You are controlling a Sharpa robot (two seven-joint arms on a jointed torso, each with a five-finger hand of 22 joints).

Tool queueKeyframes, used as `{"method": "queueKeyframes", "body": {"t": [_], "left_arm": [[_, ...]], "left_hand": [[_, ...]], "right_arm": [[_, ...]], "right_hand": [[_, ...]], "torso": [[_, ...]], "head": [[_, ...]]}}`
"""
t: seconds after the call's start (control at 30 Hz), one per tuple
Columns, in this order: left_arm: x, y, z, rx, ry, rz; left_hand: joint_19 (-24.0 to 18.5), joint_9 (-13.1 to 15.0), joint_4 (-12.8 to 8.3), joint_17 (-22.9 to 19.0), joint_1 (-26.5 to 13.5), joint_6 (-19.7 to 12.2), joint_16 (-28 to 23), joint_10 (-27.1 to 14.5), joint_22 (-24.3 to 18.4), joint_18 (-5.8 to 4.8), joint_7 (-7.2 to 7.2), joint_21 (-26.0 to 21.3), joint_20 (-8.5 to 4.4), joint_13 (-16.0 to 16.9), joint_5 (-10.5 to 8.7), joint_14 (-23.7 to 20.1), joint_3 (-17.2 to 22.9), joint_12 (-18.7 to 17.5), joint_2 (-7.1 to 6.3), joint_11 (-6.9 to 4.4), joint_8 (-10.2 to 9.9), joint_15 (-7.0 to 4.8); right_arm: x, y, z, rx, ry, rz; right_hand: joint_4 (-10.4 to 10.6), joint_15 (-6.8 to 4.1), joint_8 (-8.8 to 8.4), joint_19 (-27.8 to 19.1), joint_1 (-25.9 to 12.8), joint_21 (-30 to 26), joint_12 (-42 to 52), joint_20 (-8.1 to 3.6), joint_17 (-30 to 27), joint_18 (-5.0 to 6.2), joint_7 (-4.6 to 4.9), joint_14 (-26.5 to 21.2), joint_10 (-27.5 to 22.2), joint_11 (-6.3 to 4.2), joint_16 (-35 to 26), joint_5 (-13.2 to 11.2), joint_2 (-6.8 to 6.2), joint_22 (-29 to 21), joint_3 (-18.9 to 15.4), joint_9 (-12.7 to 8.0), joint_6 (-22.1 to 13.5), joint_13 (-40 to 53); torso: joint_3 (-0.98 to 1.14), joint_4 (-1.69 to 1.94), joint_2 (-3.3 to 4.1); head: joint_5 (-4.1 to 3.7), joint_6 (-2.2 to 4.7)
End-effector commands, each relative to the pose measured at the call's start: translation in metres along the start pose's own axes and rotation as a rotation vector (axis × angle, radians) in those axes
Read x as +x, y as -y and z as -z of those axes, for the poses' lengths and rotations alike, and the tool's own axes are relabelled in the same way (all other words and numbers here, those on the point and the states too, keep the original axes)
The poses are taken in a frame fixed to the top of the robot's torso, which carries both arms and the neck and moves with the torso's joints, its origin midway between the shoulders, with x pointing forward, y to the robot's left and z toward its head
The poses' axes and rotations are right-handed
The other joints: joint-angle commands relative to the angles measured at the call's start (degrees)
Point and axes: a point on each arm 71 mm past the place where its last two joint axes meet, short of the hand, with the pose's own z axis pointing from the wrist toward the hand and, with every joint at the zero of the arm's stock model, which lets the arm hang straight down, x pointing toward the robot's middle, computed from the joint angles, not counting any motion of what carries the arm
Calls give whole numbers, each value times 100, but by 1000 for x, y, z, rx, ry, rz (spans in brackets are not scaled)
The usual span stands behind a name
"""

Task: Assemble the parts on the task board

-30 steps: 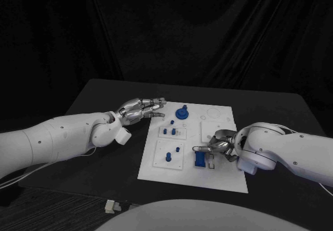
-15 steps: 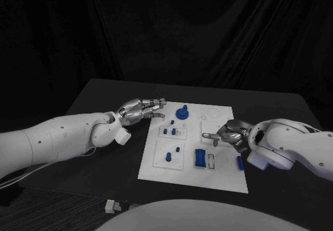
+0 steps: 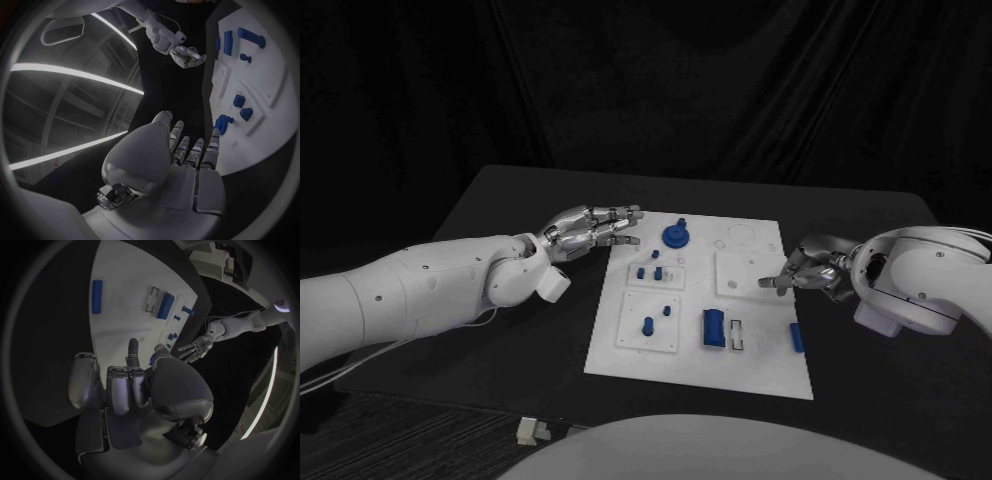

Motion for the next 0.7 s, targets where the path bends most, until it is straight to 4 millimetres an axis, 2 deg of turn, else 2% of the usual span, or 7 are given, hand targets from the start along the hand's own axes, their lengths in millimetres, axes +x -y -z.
{"method": "queueKeyframes", "body": {"t": [0.03,0.1,0.17,0.3,0.37,0.47,0.7], "left_arm": [[2,0,-1,11,-10,14],[2,0,-1,10,-11,14],[2,0,-1,10,-11,15],[2,0,-1,10,-10,14],[2,0,-1,10,-10,14],[2,0,-1,10,-10,14],[1,0,-1,10,-8,13]], "left_hand": [[41,11,11,9,-26,55,20,-3,-3,-57,15,18,-8,9,33,10,45,47,18,52,26,36],[40,11,11,8,-26,57,20,3,-6,-57,18,17,-8,11,33,9,48,62,16,55,27,35],[40,11,11,8,-26,57,20,3,-6,-57,18,17,-8,11,33,9,48,62,16,55,27,35],[41,10,11,8,-25,58,18,8,-7,-57,20,18,-8,12,35,7,53,69,14,60,29,34],[43,10,11,8,-25,57,19,12,-6,-57,22,18,-8,14,35,7,56,79,12,63,30,33],[43,10,11,8,-25,57,20,15,-6,-57,22,18,-8,14,36,7,57,83,11,64,30,33],[43,8,10,7,-24,48,18,19,-8,-57,25,18,-8,15,37,5,62,88,7,69,30,31]], "right_arm": [[1,9,0,68,-24,134],[2,12,-1,78,-27,147],[3,15,-1,86,-29,157],[4,19,-1,99,-24,183],[5,20,-2,105,-21,200],[7,22,-2,115,-18,233],[13,26,-5,131,-25,288]], "right_hand": [[-147,28,-83,176,207,271,14,2,1510,-71,-8,589,610,13,15,143,-29,1139,10,-107,92,1507],[-191,20,-73,189,273,311,14,-2,1510,-78,-24,589,610,4,15,140,-25,1149,42,-114,156,1507],[-211,10,-62,196,303,336,14,-9,1510,-82,-40,589,610,-10,15,223,-12,1154,67,-115,219,1507],[-190,-7,-24,203,263,366,14,-22,1510,-87,-68,589,610,-34,15,229,-14,1160,63,-99,333,1507],[-150,-37,37,184,191,323,14,-46,1510,-74,-112,589,610,-71,15,145,-7,1145,51,-52,458,1507],[-103,-96,185,151,94,246,14,-99,1510,-54,-188,589,610,-138,15,-200,-11,1117,26,118,620,1507],[-25,-154,355,133,-47,215,14,-156,1510,-46,-263,589,610,-207,15,-589,21,1104,2,371,751,1507]], "torso": [[-4,0,-1],[-9,4,-4],[-6,3,1],[-2,3,9],[-1,5,11],[-1,7,12],[-1,4,5]], "head": [[-5,-1],[-12,-1],[-17,-1],[-28,-1],[-35,-1],[-44,-1],[-61,-1]]}}
